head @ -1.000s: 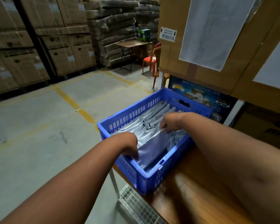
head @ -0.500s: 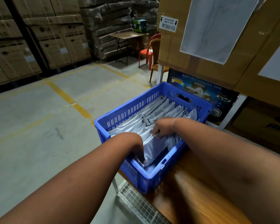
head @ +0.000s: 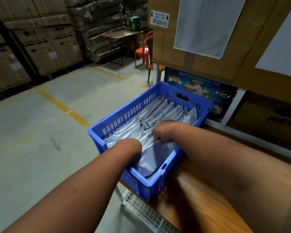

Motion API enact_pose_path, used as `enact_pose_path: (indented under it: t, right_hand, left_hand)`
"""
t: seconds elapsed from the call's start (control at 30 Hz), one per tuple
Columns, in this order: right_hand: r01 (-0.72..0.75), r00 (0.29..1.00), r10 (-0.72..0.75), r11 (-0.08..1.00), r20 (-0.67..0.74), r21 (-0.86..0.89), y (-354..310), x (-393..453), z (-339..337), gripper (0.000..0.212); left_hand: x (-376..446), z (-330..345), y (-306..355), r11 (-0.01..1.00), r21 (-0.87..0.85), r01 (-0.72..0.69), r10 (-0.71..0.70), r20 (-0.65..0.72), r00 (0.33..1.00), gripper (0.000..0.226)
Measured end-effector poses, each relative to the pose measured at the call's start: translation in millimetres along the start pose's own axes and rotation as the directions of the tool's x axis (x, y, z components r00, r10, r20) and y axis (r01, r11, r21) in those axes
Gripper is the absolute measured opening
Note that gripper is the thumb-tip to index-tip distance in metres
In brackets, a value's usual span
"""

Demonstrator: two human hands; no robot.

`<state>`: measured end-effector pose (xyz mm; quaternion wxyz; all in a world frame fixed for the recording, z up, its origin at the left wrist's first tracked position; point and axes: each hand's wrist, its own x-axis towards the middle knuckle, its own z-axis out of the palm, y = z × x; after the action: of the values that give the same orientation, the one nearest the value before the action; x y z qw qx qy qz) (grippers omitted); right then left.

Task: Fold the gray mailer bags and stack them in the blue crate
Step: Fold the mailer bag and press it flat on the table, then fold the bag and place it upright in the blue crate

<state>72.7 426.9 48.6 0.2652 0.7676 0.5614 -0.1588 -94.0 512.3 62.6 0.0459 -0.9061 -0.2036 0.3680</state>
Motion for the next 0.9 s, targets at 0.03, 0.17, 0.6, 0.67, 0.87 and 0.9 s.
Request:
enact_pose_path:
  t: [0.03,0.17,0.6,0.67,0.87,0.9]
  right_hand:
    - [0.007,1.000,-0.007,1.000,-0.011,-0.010,-1,0,-1,0.008]
    - [0.011,0.999,-0.011,1.000,-0.049,0.000,-2,2,2,0.020]
    - [-0.036,0.903,0.163,0.951,-0.398,0.308,19,-111,-16,0.019]
    - [-0.094,0.873,0.246,0.932,-0.421,0.350,28,-148,-3,0.007]
    - [-0.278,0.783,0.472,0.848,-0.404,0.451,57,-279,76,0.010]
    - [-0.305,0.761,0.516,0.820,-0.393,0.484,59,-304,93,0.013]
  left_hand:
    - [0,0,0,1.000,0.001,-0.017,0.017,0.016,1.000,0.027]
    - [-3,-1,-1,0.999,0.016,-0.038,0.037,0.068,0.997,0.033]
    - [-57,-78,41,0.980,0.114,-0.162,0.194,-0.393,0.899,0.056]
    - [-64,-93,75,0.956,0.117,-0.269,0.290,-0.510,0.810,0.049]
    - [-90,-102,209,0.894,0.187,-0.408,0.430,-0.617,0.660,0.029]
    - [-93,-101,233,0.876,0.199,-0.440,0.461,-0.618,0.636,0.030]
